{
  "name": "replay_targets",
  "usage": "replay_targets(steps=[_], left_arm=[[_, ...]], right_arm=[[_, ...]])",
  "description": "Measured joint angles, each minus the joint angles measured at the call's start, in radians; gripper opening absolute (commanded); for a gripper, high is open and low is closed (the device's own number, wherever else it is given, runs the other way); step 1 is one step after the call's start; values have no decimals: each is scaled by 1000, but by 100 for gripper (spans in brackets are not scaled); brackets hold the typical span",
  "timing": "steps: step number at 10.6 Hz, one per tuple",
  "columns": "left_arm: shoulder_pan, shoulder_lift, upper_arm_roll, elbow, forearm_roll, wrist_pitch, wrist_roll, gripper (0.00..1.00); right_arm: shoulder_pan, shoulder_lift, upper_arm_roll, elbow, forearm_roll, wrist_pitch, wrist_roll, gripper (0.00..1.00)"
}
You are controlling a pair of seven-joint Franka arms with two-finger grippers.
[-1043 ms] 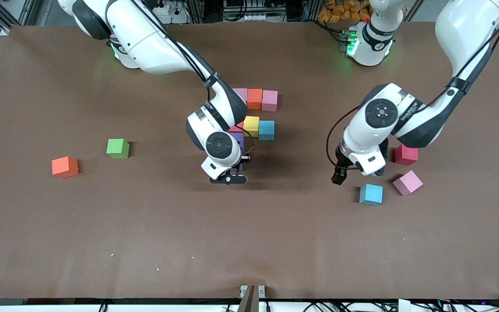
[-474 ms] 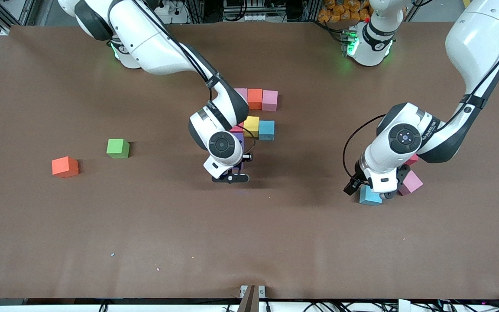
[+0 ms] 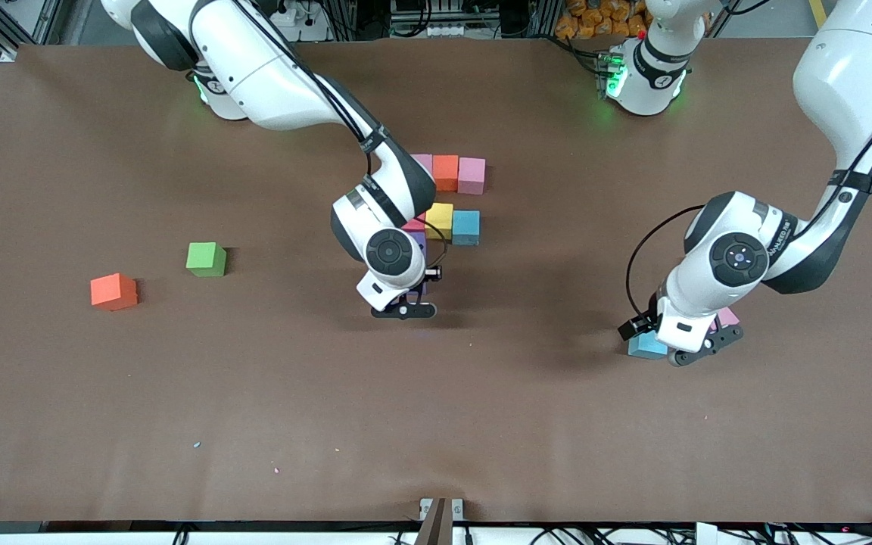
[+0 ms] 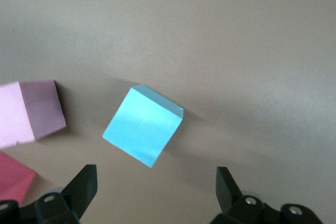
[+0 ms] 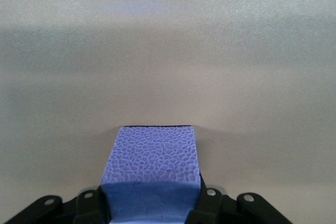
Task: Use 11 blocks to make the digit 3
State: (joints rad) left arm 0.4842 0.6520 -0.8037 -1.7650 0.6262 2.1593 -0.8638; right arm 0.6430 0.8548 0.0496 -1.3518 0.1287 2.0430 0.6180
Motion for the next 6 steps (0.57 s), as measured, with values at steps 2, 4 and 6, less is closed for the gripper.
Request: replay_targets(steps=[2, 4, 6], left_arm=[[0, 20, 26, 12, 0, 0, 195, 100], [-1, 52, 37, 32, 0, 1, 350, 100], [-4, 71, 57, 54, 0, 1, 478, 100]], right_arm=[[0, 0, -1, 0, 0, -17, 0, 22], [0, 0, -1, 0, 1, -19, 3, 31], [0, 0, -1, 0, 1, -19, 4, 100]])
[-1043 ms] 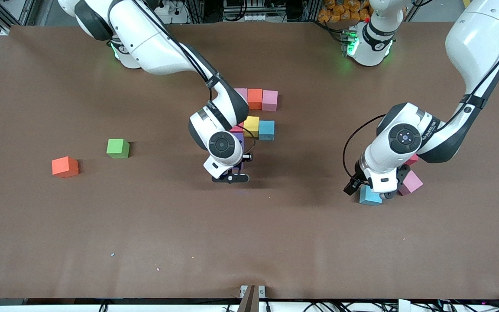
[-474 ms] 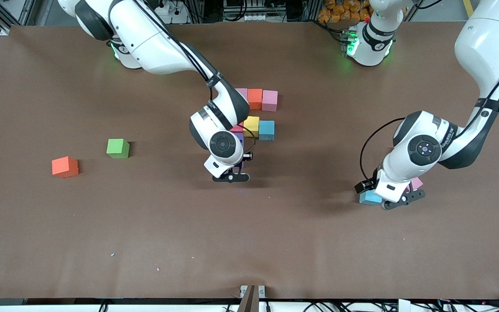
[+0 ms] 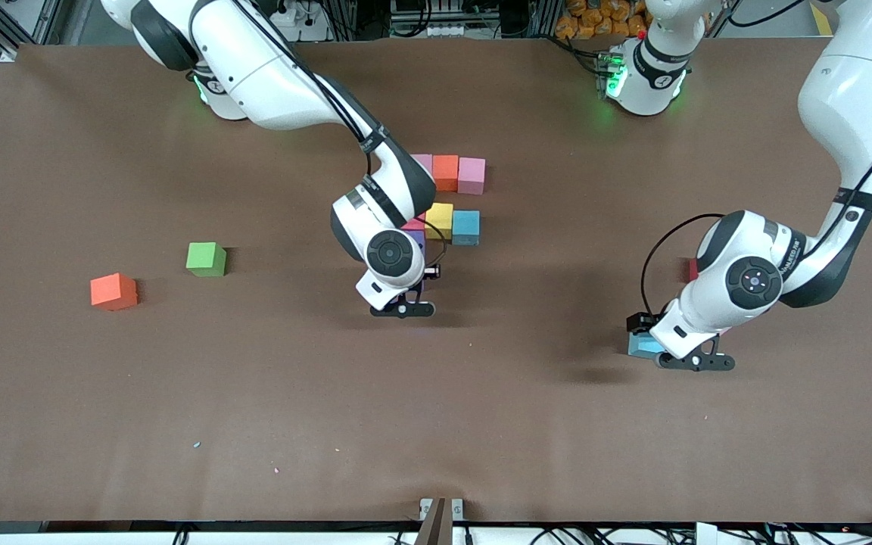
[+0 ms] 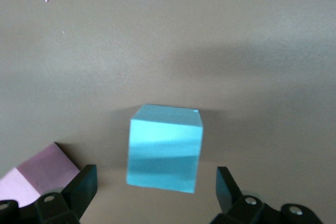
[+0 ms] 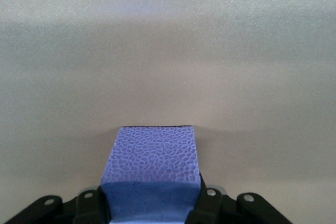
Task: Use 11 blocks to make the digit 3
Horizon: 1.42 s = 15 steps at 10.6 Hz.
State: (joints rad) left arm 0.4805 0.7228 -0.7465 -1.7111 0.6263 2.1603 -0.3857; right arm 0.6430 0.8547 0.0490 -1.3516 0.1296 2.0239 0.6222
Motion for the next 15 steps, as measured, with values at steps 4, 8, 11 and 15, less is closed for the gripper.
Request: replay_targets(steps=[4, 8, 11, 15], left_arm=[[-4, 20, 19, 15, 0, 0, 87, 100], [-27, 42, 22, 27, 0, 0, 87, 100], [-74, 46, 70, 50, 0, 0, 87, 100], [-113, 75, 113, 79, 0, 0, 90, 56]], right_arm=[[4, -1, 1, 5, 0, -2, 1, 100], [4, -48, 1, 33, 0, -71, -3, 100], [-27, -105, -5, 33, 0, -144, -52, 100], [-98, -156, -15, 32, -66, -222, -229, 100]])
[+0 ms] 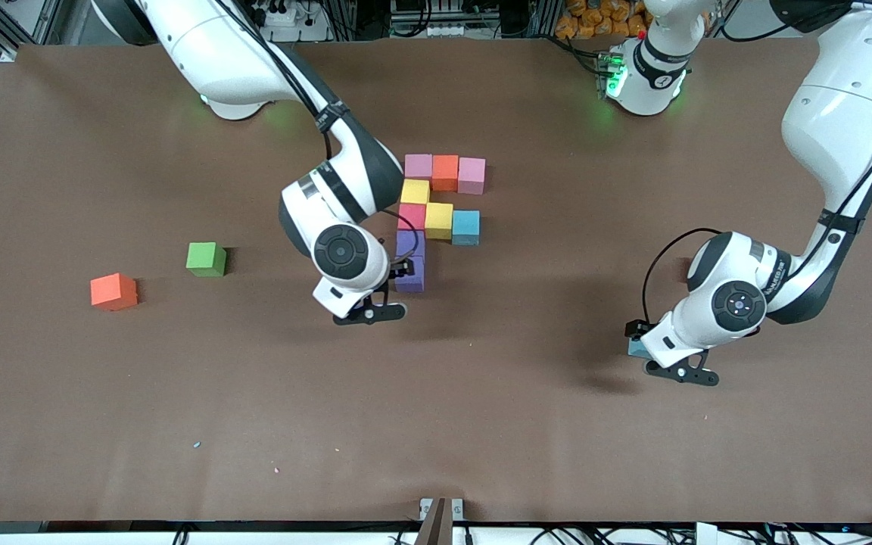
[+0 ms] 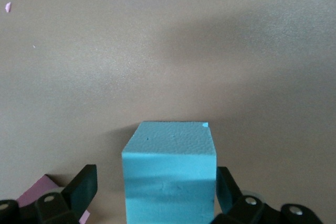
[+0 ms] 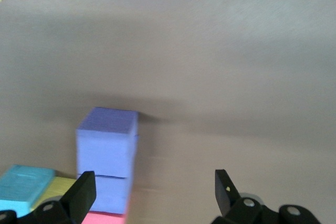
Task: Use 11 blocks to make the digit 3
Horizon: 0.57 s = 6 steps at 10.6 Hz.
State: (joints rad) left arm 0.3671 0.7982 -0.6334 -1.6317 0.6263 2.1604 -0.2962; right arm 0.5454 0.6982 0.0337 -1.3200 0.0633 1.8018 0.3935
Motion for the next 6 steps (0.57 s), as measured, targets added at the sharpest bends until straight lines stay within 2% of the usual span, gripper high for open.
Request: replay_targets(steps=[1, 2, 6], left_arm=[[-2, 8, 1, 6, 0, 0, 0, 10], [-2, 13, 2, 11, 0, 0, 0, 0], [1, 15, 2, 30, -10, 0, -55, 0]], right_arm=[[-15, -24, -5, 0, -38, -23, -38, 100], [-37, -63, -7, 0, -63, -56, -82, 100], [-118, -218, -12, -14, -72, -206, -205, 100]])
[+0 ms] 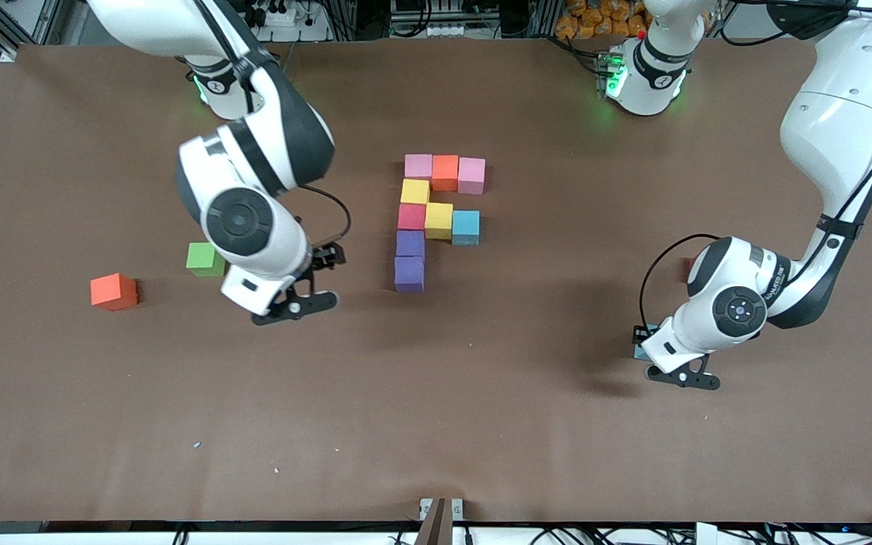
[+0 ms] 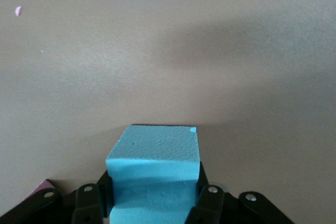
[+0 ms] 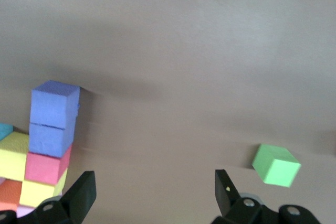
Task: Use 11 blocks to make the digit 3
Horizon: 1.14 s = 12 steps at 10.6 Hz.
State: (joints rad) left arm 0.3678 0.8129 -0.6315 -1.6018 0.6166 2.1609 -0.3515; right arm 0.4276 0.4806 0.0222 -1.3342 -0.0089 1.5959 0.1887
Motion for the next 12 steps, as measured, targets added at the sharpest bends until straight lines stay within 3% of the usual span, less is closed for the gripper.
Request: replay_targets(steps=[3, 8, 9, 12], left_arm=[[-38, -2, -18, 8, -36, 0, -283, 0], [-207, -2, -48, 9, -86, -1, -986, 0], [-240, -2, -48, 11, -98, 0, -1144, 0], [-359, -1, -45, 52, -129, 0, -1591, 0]], right_arm=[[-101, -79, -3, -38, -5, -26, -184, 100], [-289, -282, -20, -188, -5, -82, -473, 100], [-308, -323, -46, -222, -5, -90, -523, 100], [-268, -370, -201, -255, 8, -124, -591, 100]])
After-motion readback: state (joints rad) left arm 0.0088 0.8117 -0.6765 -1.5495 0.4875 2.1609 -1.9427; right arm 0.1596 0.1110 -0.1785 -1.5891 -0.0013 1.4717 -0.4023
